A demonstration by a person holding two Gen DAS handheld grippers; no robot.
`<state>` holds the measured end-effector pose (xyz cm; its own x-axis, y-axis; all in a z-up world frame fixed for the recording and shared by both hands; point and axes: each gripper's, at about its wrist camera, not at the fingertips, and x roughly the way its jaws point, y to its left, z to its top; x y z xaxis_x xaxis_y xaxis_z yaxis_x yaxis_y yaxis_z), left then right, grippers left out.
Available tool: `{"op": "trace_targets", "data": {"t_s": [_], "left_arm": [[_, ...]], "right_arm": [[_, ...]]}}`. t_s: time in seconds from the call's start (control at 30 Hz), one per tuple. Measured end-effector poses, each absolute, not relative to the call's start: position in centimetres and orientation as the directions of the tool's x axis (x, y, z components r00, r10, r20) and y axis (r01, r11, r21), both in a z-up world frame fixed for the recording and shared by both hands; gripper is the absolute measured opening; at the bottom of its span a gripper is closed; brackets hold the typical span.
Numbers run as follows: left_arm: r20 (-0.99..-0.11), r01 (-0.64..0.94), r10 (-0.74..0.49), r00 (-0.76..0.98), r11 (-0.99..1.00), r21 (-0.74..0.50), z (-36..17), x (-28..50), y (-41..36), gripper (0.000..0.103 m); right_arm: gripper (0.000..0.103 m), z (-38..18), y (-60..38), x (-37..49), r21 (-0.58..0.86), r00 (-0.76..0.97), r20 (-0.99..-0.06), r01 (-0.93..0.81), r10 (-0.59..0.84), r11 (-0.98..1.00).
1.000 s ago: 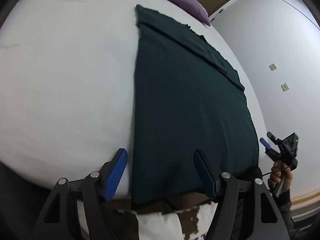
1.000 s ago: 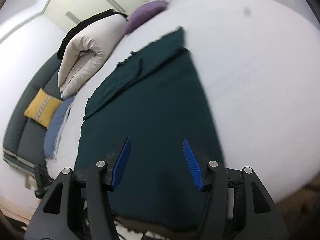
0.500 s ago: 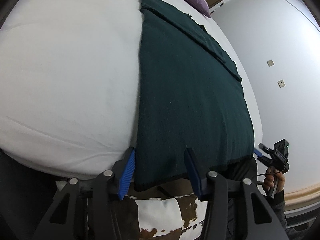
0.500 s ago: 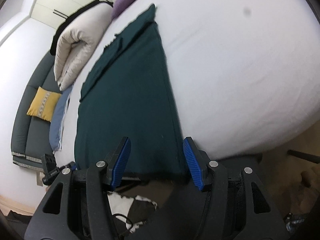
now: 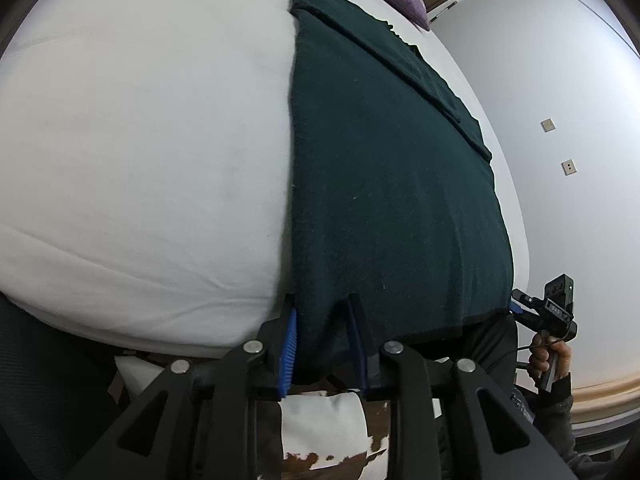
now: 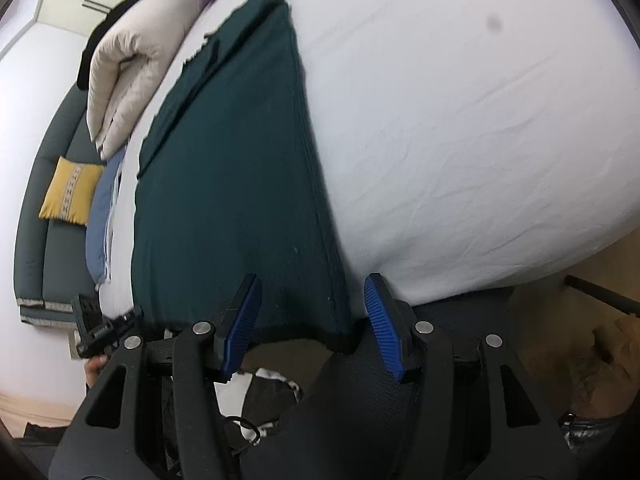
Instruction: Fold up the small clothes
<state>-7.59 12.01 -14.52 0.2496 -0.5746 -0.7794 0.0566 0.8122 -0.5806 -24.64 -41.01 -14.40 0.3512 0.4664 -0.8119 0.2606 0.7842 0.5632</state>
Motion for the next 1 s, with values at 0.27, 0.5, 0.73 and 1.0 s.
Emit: {"op": "trace_targets", "data": {"t_s": [0.27,0.5,0.73,1.0], "left_arm": [[-0.803,0.093,-0.539,0.255,0.84,-0.535,-14.1,-8.5,12.2,0.007],[-0.715,0.051,-0.627,0.31,0.762,-0.646,-12.5,-9.1,14.0,0.006],[-0.534,0.019,-0.744,0.401,0.59,-0.808,-10.0,-9.1,16.4,0.006],[-0.393,0.013,-0.795,0.461,0.449,-0.893,-7.6,-6.7,16.4,0.006]], "right_arm": [[0.006,-15.0,-40.4,-24.6,0.546,0.308,-0.827,0.24,0.47,0.802],[0.005,-11.5,-39.1,-25.4,0.587,0.41,-0.774,0.177,0.483,0.79],[0.005,-7.9,-38.2,-24.3,0.653,0.509,-0.691,0.135,0.513,0.745],[0.005,-4.7,-37.0,-20.9,0.722,0.595,-0.588,0.08,0.548,0.687]]}}
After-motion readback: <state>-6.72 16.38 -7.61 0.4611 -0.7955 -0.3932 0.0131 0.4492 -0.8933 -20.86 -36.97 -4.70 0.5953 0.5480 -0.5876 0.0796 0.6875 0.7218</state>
